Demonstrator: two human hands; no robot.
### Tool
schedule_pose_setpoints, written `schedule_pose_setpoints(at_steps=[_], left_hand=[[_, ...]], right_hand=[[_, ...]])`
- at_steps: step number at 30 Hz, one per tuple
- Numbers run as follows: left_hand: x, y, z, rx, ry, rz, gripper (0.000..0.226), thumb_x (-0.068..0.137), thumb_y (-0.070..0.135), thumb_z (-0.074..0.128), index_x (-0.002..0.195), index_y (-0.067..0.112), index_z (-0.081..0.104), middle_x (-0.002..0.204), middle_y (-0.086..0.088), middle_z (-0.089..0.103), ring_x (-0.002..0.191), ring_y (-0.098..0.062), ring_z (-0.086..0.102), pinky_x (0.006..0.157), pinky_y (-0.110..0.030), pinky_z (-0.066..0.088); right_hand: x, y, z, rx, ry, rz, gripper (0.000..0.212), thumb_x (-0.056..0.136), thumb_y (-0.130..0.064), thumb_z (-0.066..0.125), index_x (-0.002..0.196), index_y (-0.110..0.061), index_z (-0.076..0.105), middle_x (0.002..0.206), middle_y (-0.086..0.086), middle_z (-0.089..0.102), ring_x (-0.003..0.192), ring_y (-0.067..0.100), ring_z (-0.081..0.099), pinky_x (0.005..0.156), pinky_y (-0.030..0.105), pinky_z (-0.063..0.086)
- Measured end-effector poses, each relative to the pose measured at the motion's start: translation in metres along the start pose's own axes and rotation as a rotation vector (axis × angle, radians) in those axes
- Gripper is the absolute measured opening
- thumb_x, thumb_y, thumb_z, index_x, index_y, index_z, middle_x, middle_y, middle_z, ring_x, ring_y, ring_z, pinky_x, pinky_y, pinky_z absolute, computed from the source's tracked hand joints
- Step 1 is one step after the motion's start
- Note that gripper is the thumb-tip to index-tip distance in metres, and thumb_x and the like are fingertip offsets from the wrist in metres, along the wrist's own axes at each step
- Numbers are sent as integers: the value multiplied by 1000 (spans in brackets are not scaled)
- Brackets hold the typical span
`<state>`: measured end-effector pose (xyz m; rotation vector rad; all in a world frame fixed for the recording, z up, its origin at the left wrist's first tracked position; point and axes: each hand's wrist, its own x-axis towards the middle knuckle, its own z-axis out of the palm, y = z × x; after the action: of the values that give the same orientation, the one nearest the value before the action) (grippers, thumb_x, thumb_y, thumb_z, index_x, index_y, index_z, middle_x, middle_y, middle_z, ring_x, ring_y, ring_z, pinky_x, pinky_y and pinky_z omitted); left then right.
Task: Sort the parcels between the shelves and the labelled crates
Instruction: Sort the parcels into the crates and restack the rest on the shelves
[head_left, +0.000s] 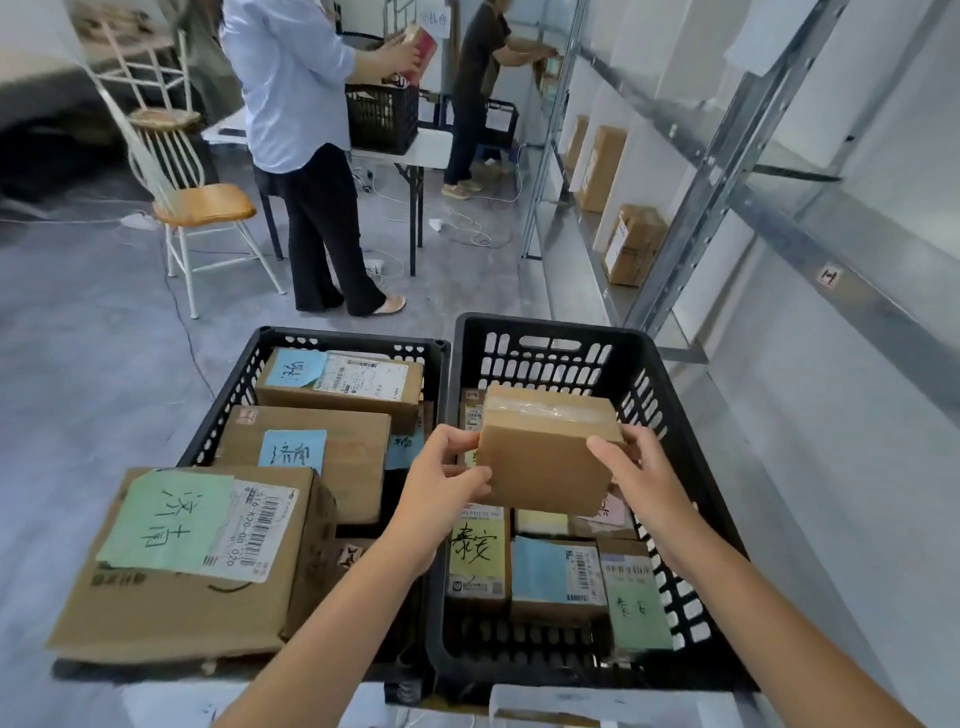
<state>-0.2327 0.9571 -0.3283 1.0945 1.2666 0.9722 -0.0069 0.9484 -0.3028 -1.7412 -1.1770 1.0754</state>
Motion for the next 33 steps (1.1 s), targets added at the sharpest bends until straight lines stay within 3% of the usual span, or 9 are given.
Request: schedule_pose_setpoints(at_steps=[4, 8, 12, 15, 18, 21, 24, 29, 33], left_hand=[[10, -9, 5, -128, 48, -53, 12, 95, 3, 52, 90, 12, 59, 119, -5, 68, 107, -21, 67, 89, -43, 58], [13, -4, 16, -145, 109, -65, 19, 96, 14, 46, 80, 13, 57, 107, 4, 74, 104, -21, 65, 95, -52, 53], [10, -11, 15, -123, 144, -10, 22, 101, 32, 48, 92, 36, 67, 99, 9, 74, 97, -10, 69, 84, -41, 59], [7, -11, 15, -151, 135, 10, 21, 100, 43, 49, 109, 49, 67, 99, 13, 73, 91, 0, 69, 67, -23, 58], [6, -11, 23, -121, 110, 16, 22, 97, 48, 54, 113, 44, 70, 114, 10, 66, 101, -5, 65, 74, -29, 60], [4, -14, 30, -116, 125, 29, 27, 93, 44, 63, 119, 40, 66, 121, 5, 63, 108, -11, 63, 88, -41, 59], [5, -16, 31, -112, 108, 46, 25, 92, 37, 68, 116, 42, 66, 114, 1, 66, 107, -16, 65, 92, -47, 56], [3, -16, 34, -118, 48, 77, 24, 85, 37, 72, 105, 49, 67, 99, 8, 72, 99, -14, 69, 87, -41, 58], [2, -22, 36, -141, 70, 56, 24, 77, 37, 72, 100, 39, 62, 92, 7, 72, 92, -14, 72, 75, -33, 59]], right_hand=[[13, 12, -5, 25, -64, 63, 36, 95, -58, 48, 120, -32, 43, 123, 4, 57, 111, 22, 61, 98, 48, 52], [15, 19, -8, 59, -44, 102, 41, 94, -66, 40, 108, -28, 44, 120, 1, 57, 111, 19, 61, 97, 48, 53], [20, 16, -13, 108, -53, 133, 46, 94, -66, 42, 111, -25, 53, 114, 1, 65, 106, 18, 66, 93, 46, 56], [23, 13, -17, 128, -51, 127, 31, 97, -52, 49, 109, -24, 52, 109, 2, 67, 104, 17, 66, 88, 43, 57], [21, 12, -19, 195, -88, 106, 15, 99, -31, 52, 111, -23, 49, 109, 4, 65, 99, 14, 64, 72, 30, 55], [16, 17, -26, 220, -141, 82, 23, 100, -20, 49, 121, -26, 45, 114, 3, 63, 99, 15, 64, 69, 26, 55], [14, 22, -31, 226, -151, 72, 32, 99, -22, 49, 131, -27, 45, 117, 3, 65, 104, 18, 65, 80, 32, 56], [10, 25, -30, 93, -192, 111, 40, 92, -51, 59, 126, -30, 60, 102, -11, 77, 94, 8, 73, 82, 26, 55], [10, 33, -28, -12, -151, -13, 51, 86, -53, 68, 134, -44, 51, 107, -15, 74, 95, 5, 72, 83, 30, 59]])
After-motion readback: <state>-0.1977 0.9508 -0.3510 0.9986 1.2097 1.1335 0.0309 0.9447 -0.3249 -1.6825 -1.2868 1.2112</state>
